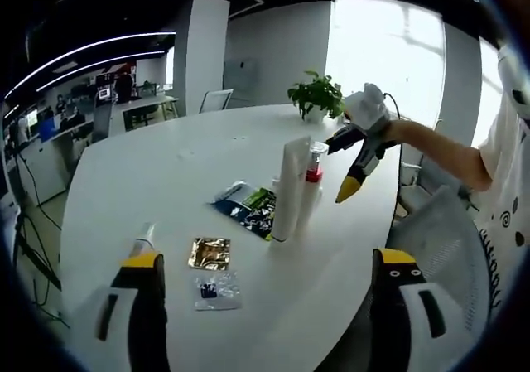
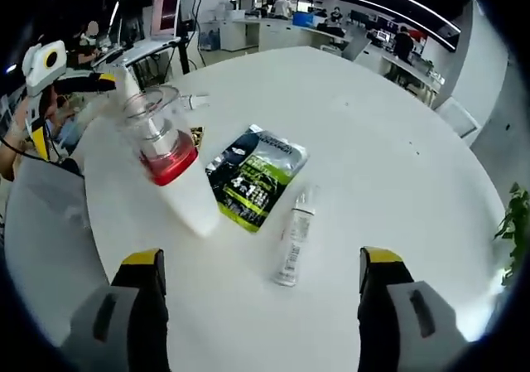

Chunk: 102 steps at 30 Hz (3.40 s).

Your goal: Arrange the skincare products in the storage area until every visible bottle or jar stands upright without overlapping.

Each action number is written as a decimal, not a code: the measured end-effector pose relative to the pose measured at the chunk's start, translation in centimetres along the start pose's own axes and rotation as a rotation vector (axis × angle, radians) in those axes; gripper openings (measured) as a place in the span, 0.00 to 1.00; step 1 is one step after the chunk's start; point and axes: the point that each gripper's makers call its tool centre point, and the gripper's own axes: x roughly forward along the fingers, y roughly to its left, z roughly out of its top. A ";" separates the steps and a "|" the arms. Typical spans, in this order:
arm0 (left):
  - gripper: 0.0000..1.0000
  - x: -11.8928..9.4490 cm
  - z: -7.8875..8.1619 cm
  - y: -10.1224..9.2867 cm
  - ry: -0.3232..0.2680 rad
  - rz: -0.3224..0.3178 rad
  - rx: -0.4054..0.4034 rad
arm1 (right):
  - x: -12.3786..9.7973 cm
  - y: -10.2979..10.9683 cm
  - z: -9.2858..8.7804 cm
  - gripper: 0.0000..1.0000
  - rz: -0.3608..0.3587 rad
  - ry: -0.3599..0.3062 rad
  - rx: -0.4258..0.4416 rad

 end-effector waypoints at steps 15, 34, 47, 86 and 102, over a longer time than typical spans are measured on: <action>0.99 0.2 -0.2 0.4 -0.011 0.007 -0.029 | 3.7 -2.0 -1.4 0.66 0.062 0.103 0.066; 0.99 0.2 -0.7 0.5 -0.004 0.010 -0.044 | 6.1 -2.2 -1.8 0.43 0.085 0.203 0.079; 0.98 0.4 -0.6 0.3 -0.001 0.005 -0.041 | 6.4 -2.8 -2.2 0.32 0.049 0.296 0.003; 0.97 0.9 0.4 -2.1 -0.021 -0.054 -0.024 | 2.8 0.4 -4.7 0.19 0.230 0.101 0.373; 0.83 1.3 0.7 -4.0 -0.025 -0.110 -0.010 | -1.8 4.4 -4.8 0.20 0.290 -0.120 0.486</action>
